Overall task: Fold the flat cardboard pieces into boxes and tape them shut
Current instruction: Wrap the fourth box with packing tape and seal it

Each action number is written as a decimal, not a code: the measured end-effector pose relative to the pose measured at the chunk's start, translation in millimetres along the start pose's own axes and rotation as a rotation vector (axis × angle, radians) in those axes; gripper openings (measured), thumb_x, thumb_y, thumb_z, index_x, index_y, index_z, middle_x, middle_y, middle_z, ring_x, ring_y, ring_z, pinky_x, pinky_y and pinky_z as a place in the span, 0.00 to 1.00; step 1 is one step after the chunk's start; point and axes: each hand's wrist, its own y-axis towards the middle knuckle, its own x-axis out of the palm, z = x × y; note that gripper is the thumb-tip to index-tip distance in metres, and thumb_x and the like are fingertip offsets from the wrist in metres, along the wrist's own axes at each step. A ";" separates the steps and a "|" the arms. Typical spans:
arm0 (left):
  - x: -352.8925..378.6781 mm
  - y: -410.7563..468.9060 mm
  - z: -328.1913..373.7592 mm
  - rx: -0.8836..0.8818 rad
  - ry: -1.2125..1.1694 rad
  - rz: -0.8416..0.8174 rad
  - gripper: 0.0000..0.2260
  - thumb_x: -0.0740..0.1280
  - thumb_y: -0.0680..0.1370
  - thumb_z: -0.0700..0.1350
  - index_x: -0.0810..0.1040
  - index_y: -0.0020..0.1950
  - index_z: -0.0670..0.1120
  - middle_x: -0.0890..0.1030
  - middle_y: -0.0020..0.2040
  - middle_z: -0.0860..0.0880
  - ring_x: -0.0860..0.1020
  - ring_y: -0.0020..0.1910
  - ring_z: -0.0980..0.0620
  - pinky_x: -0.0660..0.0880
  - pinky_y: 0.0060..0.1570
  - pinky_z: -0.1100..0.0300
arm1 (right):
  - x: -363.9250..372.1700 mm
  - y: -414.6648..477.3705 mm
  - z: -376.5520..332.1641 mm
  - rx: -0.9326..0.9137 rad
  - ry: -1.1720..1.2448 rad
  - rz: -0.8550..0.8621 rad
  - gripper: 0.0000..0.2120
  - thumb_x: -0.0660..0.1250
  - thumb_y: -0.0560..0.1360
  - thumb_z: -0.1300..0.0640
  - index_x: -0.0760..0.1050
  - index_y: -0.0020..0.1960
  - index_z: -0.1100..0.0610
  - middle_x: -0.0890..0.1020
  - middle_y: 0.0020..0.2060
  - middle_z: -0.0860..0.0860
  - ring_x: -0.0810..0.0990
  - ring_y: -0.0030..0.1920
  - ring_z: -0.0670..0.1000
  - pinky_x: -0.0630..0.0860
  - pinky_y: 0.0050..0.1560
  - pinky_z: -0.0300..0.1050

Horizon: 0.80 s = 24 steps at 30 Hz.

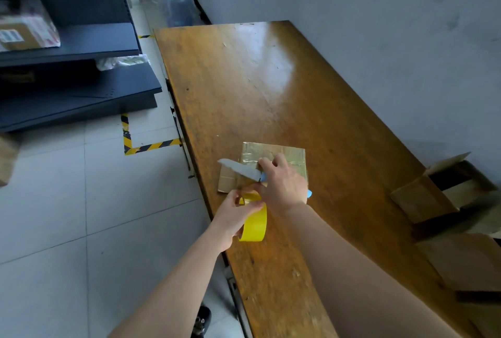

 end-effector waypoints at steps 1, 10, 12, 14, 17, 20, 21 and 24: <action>-0.3 0.6 -0.3 0.011 0.012 0.015 0.16 0.75 0.71 0.53 0.71 0.52 0.60 0.79 0.56 0.49 0.79 0.54 0.47 0.78 0.50 0.48 | 0.0 1.6 0.7 -0.006 -0.009 -0.002 0.18 0.70 0.73 0.44 0.69 0.58 0.47 0.69 0.51 0.49 0.66 0.42 0.50 0.64 0.29 0.42; -3.3 1.0 -10.8 -0.145 -0.032 0.036 0.22 0.74 0.71 0.56 0.69 0.58 0.50 0.79 0.57 0.41 0.79 0.55 0.38 0.76 0.58 0.40 | 0.1 3.9 3.3 -0.039 -0.003 0.012 0.20 0.70 0.73 0.41 0.70 0.60 0.48 0.70 0.52 0.48 0.71 0.45 0.50 0.72 0.32 0.43; -1.3 4.4 -7.7 -0.087 -0.054 0.086 0.19 0.74 0.72 0.54 0.70 0.57 0.52 0.78 0.58 0.42 0.78 0.56 0.39 0.75 0.58 0.38 | 1.7 3.9 2.7 -0.019 0.011 0.021 0.21 0.70 0.73 0.42 0.71 0.62 0.47 0.71 0.52 0.48 0.72 0.46 0.50 0.73 0.33 0.43; 0.5 7.1 -4.1 -0.017 -0.064 0.131 0.15 0.73 0.73 0.53 0.72 0.55 0.53 0.78 0.57 0.43 0.78 0.56 0.39 0.76 0.56 0.38 | 4.0 4.8 2.2 0.006 0.039 0.034 0.22 0.72 0.72 0.43 0.71 0.63 0.47 0.71 0.51 0.48 0.69 0.44 0.49 0.69 0.31 0.41; 0.6 8.6 -3.4 -0.024 -0.092 0.147 0.13 0.73 0.73 0.52 0.74 0.53 0.51 0.79 0.55 0.42 0.80 0.52 0.40 0.80 0.50 0.40 | 4.1 6.7 4.8 0.029 0.094 0.030 0.27 0.73 0.70 0.40 0.71 0.66 0.45 0.71 0.52 0.47 0.68 0.45 0.47 0.64 0.32 0.39; 0.5 7.8 -1.6 -0.040 -0.101 0.138 0.14 0.74 0.73 0.51 0.74 0.54 0.51 0.80 0.54 0.42 0.83 0.47 0.41 0.82 0.44 0.43 | -2.9 4.4 6.9 0.050 0.199 -0.006 0.30 0.67 0.70 0.33 0.70 0.68 0.44 0.71 0.52 0.46 0.71 0.49 0.46 0.71 0.37 0.40; 0.7 7.8 -1.0 -0.039 -0.090 0.139 0.14 0.73 0.73 0.51 0.74 0.54 0.51 0.80 0.53 0.42 0.83 0.46 0.41 0.82 0.44 0.43 | -6.3 2.3 7.4 0.065 0.260 -0.006 0.29 0.64 0.72 0.32 0.71 0.68 0.44 0.72 0.52 0.45 0.72 0.50 0.46 0.74 0.40 0.41; 2.5 5.6 0.2 -0.040 -0.089 0.143 0.13 0.74 0.74 0.50 0.74 0.54 0.50 0.81 0.52 0.41 0.84 0.42 0.42 0.82 0.44 0.43 | -17.0 -8.5 11.2 0.091 0.409 0.097 0.18 0.60 0.78 0.40 0.77 0.61 0.48 0.78 0.51 0.45 0.75 0.51 0.48 0.76 0.41 0.44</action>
